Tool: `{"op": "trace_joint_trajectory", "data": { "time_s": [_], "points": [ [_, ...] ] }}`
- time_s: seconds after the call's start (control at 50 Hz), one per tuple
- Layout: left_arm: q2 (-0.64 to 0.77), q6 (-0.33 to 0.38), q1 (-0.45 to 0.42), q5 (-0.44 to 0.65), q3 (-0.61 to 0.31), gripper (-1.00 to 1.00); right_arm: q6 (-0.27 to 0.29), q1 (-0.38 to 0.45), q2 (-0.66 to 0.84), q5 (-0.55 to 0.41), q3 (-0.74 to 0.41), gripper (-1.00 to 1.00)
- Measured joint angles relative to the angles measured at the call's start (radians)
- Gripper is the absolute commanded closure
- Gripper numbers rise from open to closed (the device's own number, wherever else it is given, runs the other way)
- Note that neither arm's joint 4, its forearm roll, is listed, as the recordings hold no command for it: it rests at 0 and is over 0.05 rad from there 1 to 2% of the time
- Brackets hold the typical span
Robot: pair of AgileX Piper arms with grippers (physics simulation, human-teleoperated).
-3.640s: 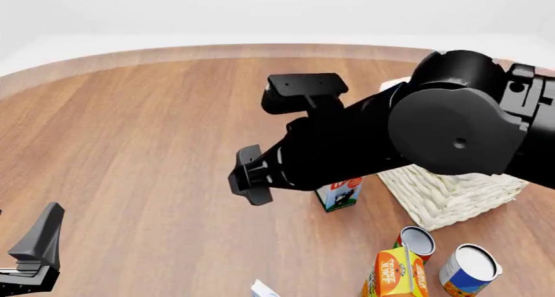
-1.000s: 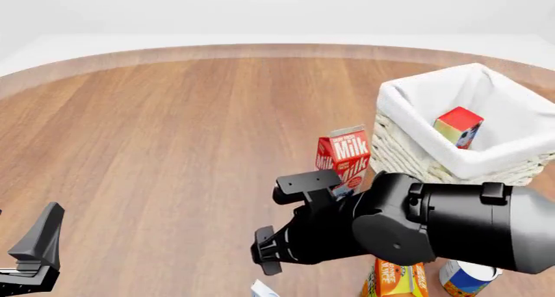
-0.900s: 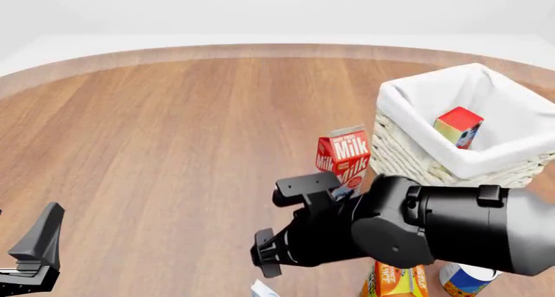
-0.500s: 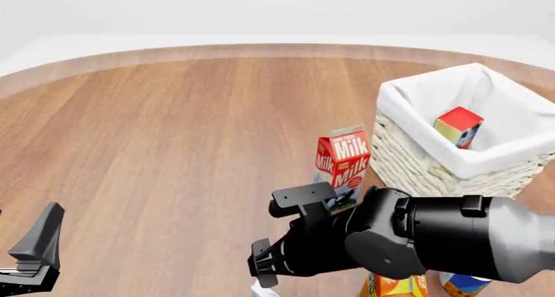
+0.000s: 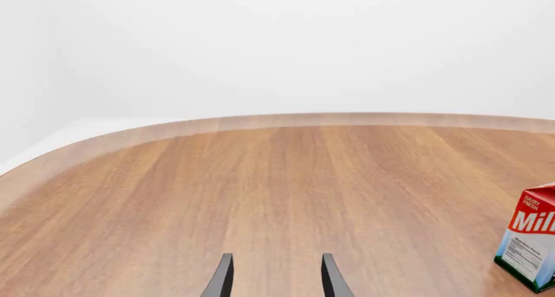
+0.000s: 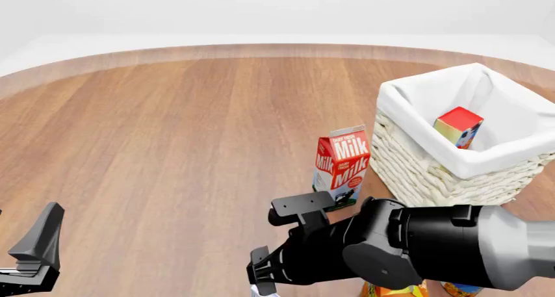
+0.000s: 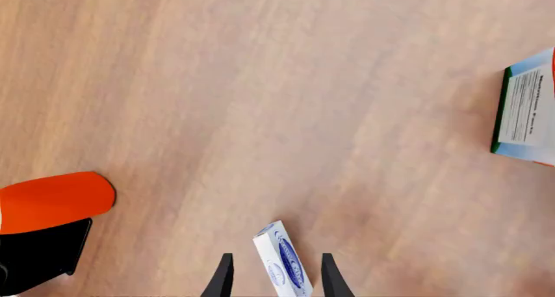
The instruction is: Pick up the cream cheese box and the butter, and put them in the basket.
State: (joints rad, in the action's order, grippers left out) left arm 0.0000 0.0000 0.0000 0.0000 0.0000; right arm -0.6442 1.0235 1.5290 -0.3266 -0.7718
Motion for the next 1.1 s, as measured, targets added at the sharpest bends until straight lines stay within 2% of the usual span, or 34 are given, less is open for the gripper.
{"op": "trace_joint_trajectory", "data": {
  "time_s": [1.1],
  "points": [
    [0.000, 0.000, 0.000, 0.000, 0.000, -1.00, -0.033, 0.029, 0.060, 0.078, 0.044, -1.00]
  ]
}}
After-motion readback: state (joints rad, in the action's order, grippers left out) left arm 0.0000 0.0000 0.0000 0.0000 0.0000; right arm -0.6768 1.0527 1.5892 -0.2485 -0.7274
